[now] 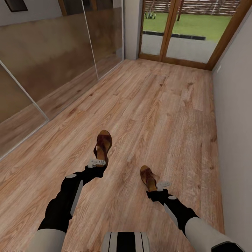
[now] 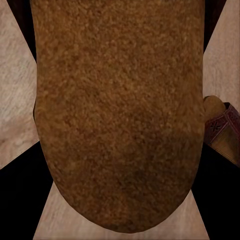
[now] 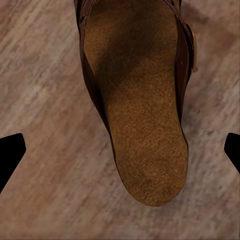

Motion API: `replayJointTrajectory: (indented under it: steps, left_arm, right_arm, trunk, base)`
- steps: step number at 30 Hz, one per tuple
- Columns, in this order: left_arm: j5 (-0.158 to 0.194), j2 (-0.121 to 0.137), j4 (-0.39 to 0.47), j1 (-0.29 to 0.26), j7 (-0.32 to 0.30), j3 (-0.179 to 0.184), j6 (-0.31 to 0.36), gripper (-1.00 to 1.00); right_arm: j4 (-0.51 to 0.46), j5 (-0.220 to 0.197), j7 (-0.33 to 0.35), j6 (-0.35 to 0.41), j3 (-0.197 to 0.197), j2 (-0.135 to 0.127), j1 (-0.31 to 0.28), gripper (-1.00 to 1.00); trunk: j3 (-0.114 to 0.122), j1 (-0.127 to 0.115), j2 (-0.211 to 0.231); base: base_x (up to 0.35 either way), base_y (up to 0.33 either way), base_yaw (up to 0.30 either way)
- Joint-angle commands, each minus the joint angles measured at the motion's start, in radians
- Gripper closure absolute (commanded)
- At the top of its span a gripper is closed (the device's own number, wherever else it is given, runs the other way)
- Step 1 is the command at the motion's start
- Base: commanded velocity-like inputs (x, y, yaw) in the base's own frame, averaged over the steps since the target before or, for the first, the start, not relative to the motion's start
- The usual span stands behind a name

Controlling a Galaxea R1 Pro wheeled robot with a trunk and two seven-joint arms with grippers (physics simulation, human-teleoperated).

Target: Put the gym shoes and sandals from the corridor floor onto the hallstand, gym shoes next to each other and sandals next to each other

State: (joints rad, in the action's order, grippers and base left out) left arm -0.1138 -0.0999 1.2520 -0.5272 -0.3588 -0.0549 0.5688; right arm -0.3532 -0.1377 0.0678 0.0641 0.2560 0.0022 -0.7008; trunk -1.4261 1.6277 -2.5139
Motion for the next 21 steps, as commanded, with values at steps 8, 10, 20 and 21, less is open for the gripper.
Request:
replayJointTrajectory:
  steps: [8, 10, 20, 21]
  left_arm:
    - [-0.009, -0.003, 0.001, -0.001, -0.011, -0.003, 0.003, 1.00]
    - [-0.009, -0.003, 0.001, -0.001, -0.011, -0.003, 0.003, 1.00]
    - [-0.009, -0.003, 0.001, -0.001, -0.011, -0.002, 0.003, 1.00]
    - [-0.009, -0.003, 0.001, -0.001, -0.011, -0.002, 0.003, 1.00]
  right_arm:
    - [-0.007, -0.004, -0.009, 0.005, 0.005, -0.001, 0.000, -1.00]
    - [-0.006, -0.004, -0.047, 0.005, 0.005, -0.001, 0.000, -1.00]
    - [-0.005, -0.001, -0.111, 0.005, 0.007, -0.001, 0.000, -1.00]
    - [-0.005, 0.000, -0.111, 0.005, 0.007, -0.001, 0.000, -1.00]
  trunk:
    - [-0.010, 0.001, -0.001]
    - [-0.010, 0.001, -0.001]
    - [-0.010, 0.001, -0.001]
    - [-0.010, 0.001, -0.001]
  base:
    - [0.000, 0.000, 0.000]
    - [0.000, 0.000, 0.000]
    - [0.000, 0.000, 0.000]
    - [0.000, 0.000, 0.000]
